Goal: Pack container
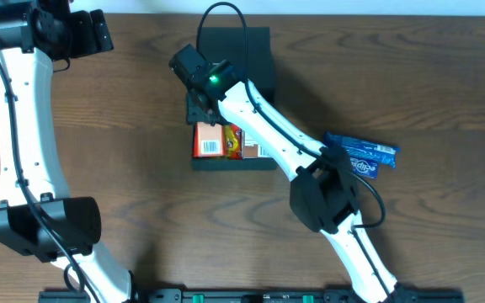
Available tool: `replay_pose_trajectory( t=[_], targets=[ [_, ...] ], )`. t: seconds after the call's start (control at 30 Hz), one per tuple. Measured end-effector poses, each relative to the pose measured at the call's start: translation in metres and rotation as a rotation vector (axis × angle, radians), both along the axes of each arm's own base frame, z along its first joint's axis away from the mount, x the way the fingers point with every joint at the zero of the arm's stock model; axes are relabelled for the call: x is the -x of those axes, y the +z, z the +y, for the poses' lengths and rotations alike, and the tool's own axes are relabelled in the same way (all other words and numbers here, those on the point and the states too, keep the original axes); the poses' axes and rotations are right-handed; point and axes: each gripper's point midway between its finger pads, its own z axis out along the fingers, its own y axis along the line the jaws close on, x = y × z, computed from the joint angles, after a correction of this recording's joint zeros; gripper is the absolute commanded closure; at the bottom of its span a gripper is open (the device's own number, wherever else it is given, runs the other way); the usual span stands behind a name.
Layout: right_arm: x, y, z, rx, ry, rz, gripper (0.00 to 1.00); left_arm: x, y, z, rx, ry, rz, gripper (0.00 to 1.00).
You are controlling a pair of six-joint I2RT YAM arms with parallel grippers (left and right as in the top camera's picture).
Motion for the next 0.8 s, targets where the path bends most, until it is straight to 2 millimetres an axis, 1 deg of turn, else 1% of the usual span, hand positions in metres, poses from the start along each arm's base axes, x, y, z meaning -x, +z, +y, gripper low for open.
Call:
replay_pose_trajectory(
  t=[0.07,0.2,0.27,0.3,0.33,0.37,0.43,0.47,0.6,0.7,0.8],
  targets=[
    [0.0,0.0,0.0,0.0,0.008,0.001,0.1,0.0,0.0,0.0,0.0,0.0,0.0,0.05],
    [-0.001,0.0,-0.001,0.004,0.024,-0.002,0.04,0.0,0.0,0.0,0.0,0.0,0.0,0.05],
    [-0.003,0.0,-0.002,0.004,0.029,-0.005,0.06,0.0,0.0,0.0,0.0,0.0,0.0,0.05],
    [-0.005,0.0,-0.004,0.005,0.031,-0.006,0.12,0.0,0.0,0.0,0.0,0.0,0.0,0.05],
    [-0.006,0.001,-0.004,0.006,0.038,-0.009,0.29,0.0,0.0,0.0,0.0,0.0,0.0,0.05],
    [-0.008,0.002,-0.006,0.006,0.047,-0.015,0.55,0.0,0.0,0.0,0.0,0.0,0.0,0.05],
    [-0.015,0.007,-0.011,0.003,0.054,-0.03,0.97,0.0,0.0,0.0,0.0,0.0,0.0,0.05],
    [-0.018,0.012,-0.014,-0.001,0.061,-0.04,0.99,0.0,0.0,0.0,0.0,0.0,0.0,0.05],
    [-0.028,0.033,-0.025,-0.032,0.093,-0.065,0.99,0.0,0.0,0.0,0.0,0.0,0.0,0.05],
    [-0.026,0.042,-0.023,-0.112,0.2,-0.037,0.99,0.0,0.0,0.0,0.0,0.0,0.0,0.05],
    [-0.024,0.044,-0.021,-0.157,0.268,-0.018,0.98,0.0,0.0,0.0,0.0,0.0,0.0,0.05]
  ],
)
